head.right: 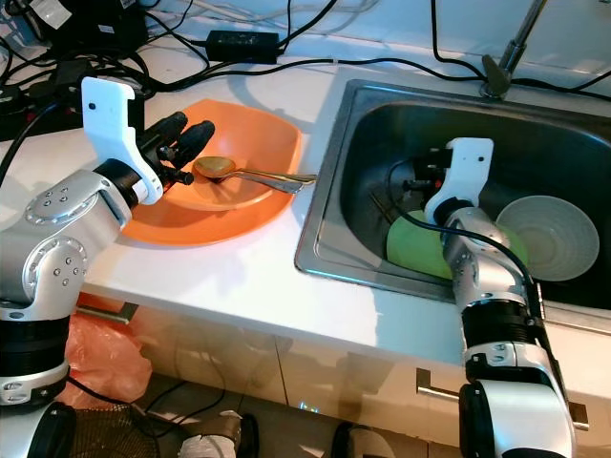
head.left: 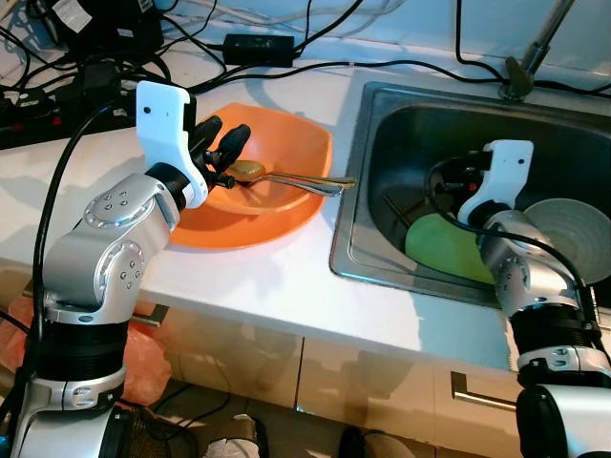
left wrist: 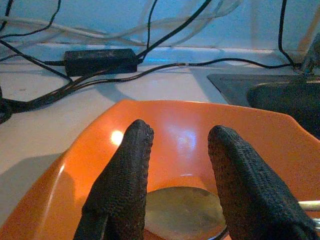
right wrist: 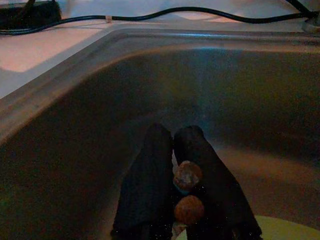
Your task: Kitchen organization
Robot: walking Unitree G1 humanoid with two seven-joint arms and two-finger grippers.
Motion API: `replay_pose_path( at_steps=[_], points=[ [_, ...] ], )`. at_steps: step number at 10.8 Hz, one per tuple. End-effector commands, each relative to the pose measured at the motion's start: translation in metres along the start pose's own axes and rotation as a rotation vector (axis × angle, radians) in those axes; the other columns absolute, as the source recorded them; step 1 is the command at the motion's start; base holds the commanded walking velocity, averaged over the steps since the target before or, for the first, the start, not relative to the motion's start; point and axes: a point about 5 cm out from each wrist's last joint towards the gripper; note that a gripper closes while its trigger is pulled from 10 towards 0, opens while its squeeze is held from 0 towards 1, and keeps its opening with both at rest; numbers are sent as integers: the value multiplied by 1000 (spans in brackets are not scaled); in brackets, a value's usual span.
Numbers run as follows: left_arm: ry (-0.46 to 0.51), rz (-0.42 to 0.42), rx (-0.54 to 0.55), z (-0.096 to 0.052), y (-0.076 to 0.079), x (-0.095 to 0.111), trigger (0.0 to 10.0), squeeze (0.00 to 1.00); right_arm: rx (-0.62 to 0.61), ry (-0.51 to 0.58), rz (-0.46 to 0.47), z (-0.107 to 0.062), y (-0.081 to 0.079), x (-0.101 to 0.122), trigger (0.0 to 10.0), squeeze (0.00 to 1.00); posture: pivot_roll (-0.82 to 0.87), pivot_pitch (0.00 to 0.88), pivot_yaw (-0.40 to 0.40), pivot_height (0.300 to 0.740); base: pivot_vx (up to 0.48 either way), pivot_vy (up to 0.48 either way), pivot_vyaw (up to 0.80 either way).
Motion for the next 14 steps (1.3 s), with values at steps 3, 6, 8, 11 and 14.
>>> replay_pose_path(
  at_steps=[3,6,8,11,14],
  points=[
    [7,15,-27,-2,6,4,10000,0,16,-18,23,2,-5,-3,10000,1000,96,148,-19,723,0,0,0],
    [9,17,-31,-2,7,4,10000,0,16,-12,37,3,-6,-3,10000,1000,95,146,-17,723,0,0,0],
    [24,43,-27,-2,6,5,10000,0,16,-13,41,3,-6,-3,10000,1000,98,145,-17,723,0,0,0],
    [29,44,-30,-1,6,5,10000,0,-6,-5,32,4,-4,-1,10000,0,97,144,-17,723,0,0,0],
    [32,43,-38,-1,9,5,10000,0,-36,52,44,4,1,12,10000,886,95,144,-18,723,0,0,0]
  ],
)
Point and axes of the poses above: a point about 5 cm out from each wrist's last joint towards the gripper, its own z axis pointing out of the wrist towards the gripper, its own x axis along the axis of the wrist's last joint, y = z × x, and after that the axes turned 13 degrees about -z, right-handed
